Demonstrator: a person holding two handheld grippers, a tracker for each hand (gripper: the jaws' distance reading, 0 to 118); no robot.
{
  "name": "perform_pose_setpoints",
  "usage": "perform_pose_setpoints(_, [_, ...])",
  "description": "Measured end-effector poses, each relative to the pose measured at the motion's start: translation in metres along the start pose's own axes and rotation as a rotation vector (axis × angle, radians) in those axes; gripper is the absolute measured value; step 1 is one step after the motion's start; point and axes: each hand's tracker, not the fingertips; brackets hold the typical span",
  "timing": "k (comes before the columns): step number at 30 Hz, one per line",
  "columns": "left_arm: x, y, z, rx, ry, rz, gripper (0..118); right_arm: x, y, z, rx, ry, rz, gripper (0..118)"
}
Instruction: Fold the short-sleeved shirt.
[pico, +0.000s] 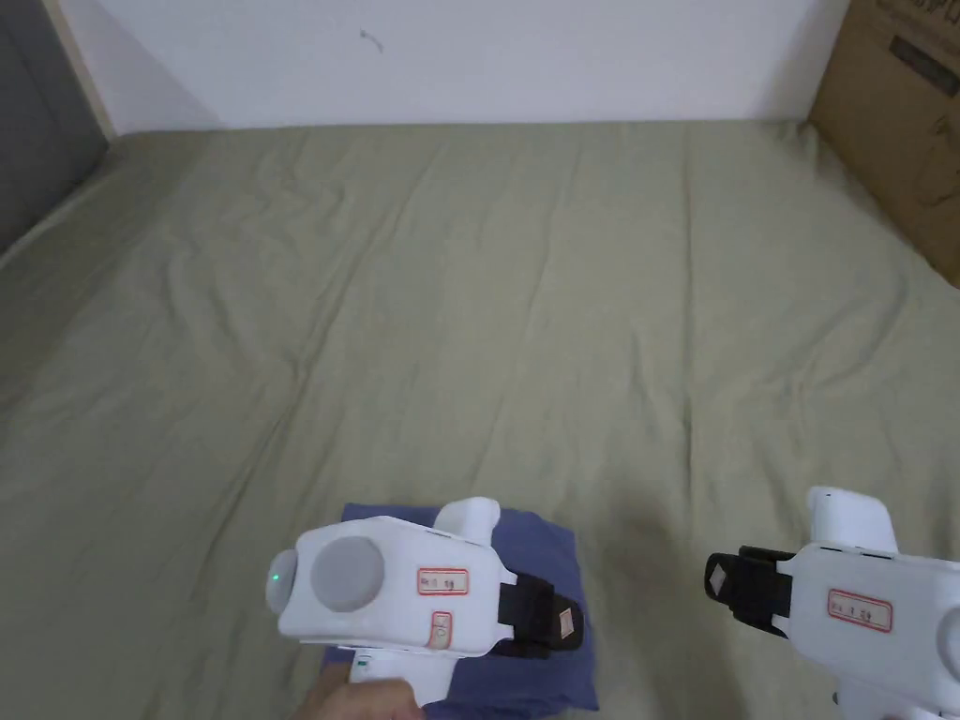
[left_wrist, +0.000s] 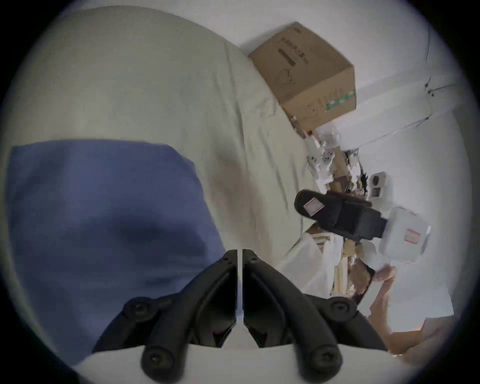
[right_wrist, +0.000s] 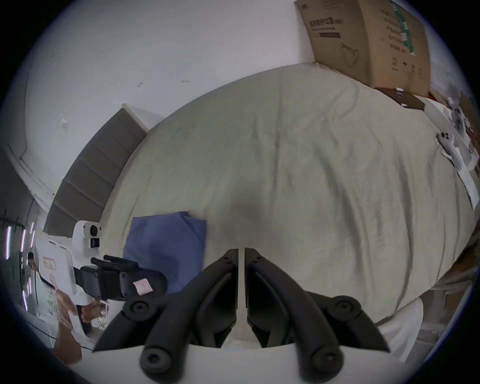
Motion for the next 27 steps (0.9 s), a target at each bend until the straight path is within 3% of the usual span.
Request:
perform_pose_setpoints(9, [-0.092, -0.027, 0.128, 0.241, 0.105, 0.214, 3, -0.084, 0.006, -0.057, -0.131, 0.232, 0.183, 4])
perform_pose_setpoints(12, [-0.117, -0.042, 0.146, 0.276, 0.105, 0.259, 3, -0.104, -0.004, -0.090, -0.208, 0.250, 0.215, 4])
perform_pose_setpoints(15, [-0.136, -0.053, 0.149, 0.337, 0.052, 0.338, 7, -0.110, -0.016, -0.122, -0.280, 0.166, 0.238, 4])
perform_pose_setpoints(16, [-0.142, -0.055, 0.148, 0.356, 0.027, 0.356, 18, -0.111, -0.021, -0.128, -0.296, 0.128, 0.244, 4])
perform_pose_setpoints(17, [-0.146, -0.055, 0.147, 0.357, 0.020, 0.370, 34, -0.112, -0.024, -0.127, -0.273, 0.159, 0.240, 4])
perform_pose_setpoints(18, [-0.150, -0.054, 0.143, 0.349, 0.015, 0.380, 56, -0.113, -0.024, -0.123, -0.269, 0.157, 0.242, 4])
perform_pose_setpoints(19, [-0.154, -0.051, 0.138, 0.334, 0.002, 0.381, 87, -0.114, -0.021, -0.120, -0.260, 0.155, 0.248, 4])
perform_pose_setpoints(21, [-0.159, -0.044, 0.125, 0.303, -0.042, 0.385, 111, -0.116, -0.020, -0.116, -0.265, 0.153, 0.286, 4])
perform_pose_setpoints(24, [-0.171, -0.034, 0.105, 0.294, -0.092, 0.401, 113, -0.115, -0.021, -0.115, -0.264, 0.152, 0.288, 4])
perform_pose_setpoints(27, [-0.178, -0.023, 0.085, 0.296, -0.186, 0.460, 113, -0.110, -0.023, -0.118, -0.264, 0.167, 0.228, 4])
